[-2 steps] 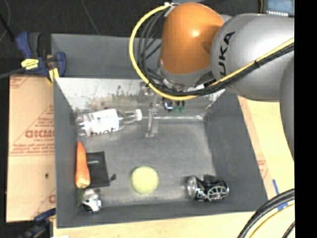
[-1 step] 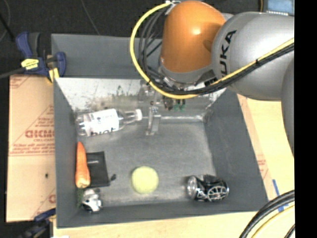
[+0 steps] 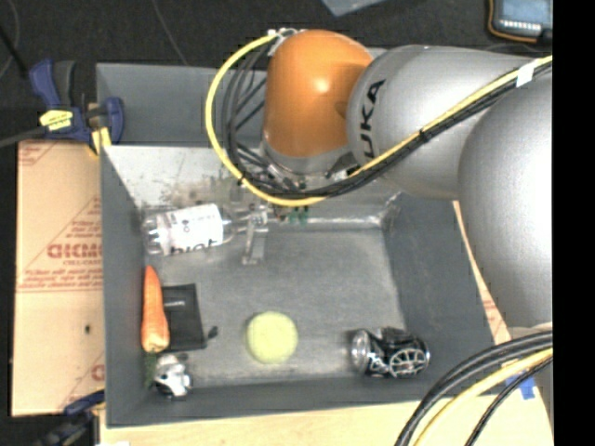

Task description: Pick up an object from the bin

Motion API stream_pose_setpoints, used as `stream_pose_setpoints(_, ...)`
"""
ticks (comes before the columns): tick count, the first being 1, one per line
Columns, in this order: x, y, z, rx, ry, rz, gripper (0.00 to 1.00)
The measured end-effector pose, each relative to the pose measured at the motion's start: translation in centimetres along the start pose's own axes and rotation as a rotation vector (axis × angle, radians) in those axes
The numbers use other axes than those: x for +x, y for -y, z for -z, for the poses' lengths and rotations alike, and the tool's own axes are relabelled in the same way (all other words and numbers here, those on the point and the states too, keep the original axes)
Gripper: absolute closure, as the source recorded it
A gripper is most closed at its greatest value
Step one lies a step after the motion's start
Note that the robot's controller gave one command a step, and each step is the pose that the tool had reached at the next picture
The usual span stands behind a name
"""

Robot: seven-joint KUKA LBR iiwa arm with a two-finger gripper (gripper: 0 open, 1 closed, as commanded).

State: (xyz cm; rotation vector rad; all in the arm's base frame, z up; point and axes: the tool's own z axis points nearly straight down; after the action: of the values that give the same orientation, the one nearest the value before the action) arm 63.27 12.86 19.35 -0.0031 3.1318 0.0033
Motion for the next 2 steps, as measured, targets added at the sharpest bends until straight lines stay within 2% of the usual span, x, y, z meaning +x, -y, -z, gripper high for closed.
stream_pose_setpoints(1, -1.1, -5.8, -3.2, 0.0, -0.003, 0.131, 0.0)
stream_pose_setpoints(2, -1.8, -5.7, -4.3, 0.0, 0.002, 0.177, 0.0)
